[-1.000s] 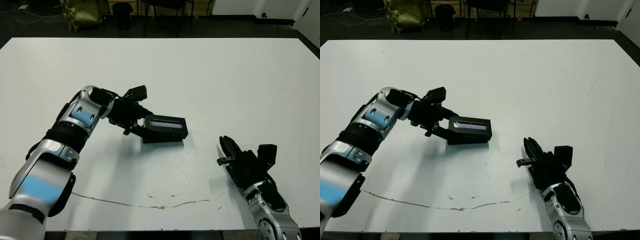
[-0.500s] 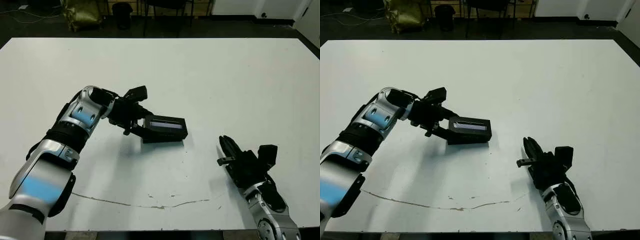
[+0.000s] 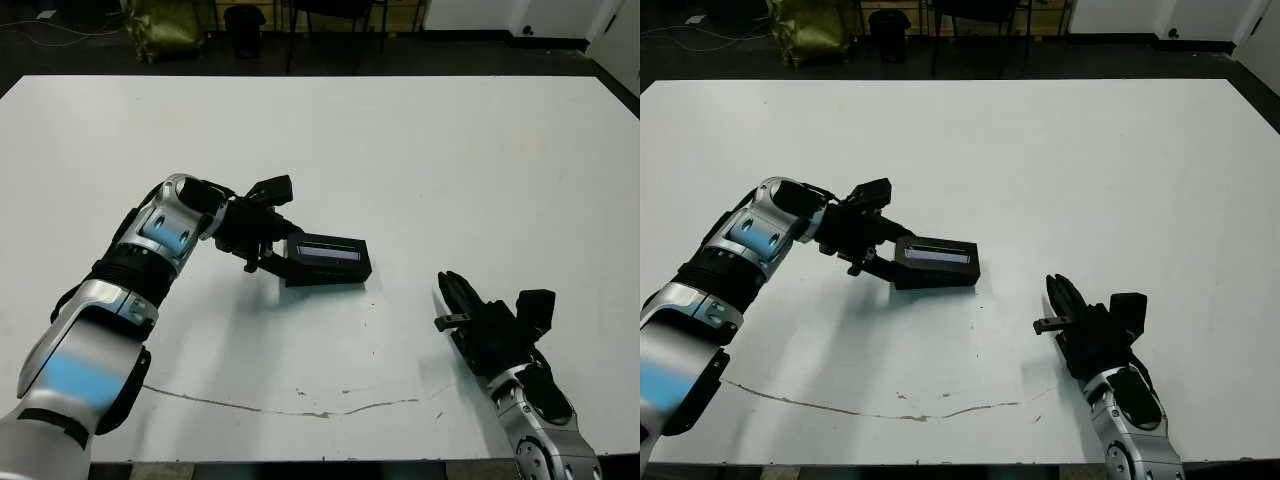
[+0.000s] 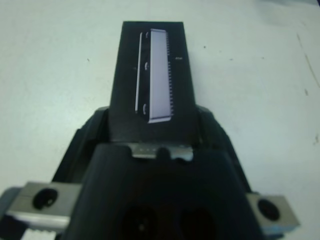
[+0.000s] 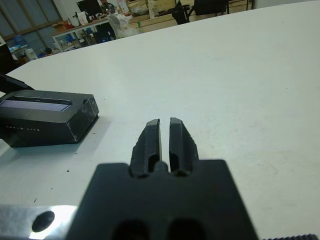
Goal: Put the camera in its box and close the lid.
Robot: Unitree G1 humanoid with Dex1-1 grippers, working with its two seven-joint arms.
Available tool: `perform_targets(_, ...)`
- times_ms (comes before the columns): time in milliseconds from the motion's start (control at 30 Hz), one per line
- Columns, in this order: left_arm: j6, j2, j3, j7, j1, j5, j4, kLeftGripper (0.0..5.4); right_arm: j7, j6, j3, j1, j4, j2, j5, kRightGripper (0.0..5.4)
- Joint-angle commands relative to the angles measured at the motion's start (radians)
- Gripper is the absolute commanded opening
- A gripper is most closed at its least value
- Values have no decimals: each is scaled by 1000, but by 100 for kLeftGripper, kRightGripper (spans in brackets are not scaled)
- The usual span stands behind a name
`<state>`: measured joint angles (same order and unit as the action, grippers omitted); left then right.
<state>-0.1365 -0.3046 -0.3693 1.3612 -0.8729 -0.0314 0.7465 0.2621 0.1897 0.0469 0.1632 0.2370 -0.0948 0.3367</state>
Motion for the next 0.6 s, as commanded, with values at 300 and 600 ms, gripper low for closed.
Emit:
perform_targets(300,7,-32,8,-10,28,-16,43,257,-17,37,4,18,-5,3,0,0)
perform_targets(600,18,-37,18,-5,50,-8,54,257,-9,45,14,17,-9,4,25,0)
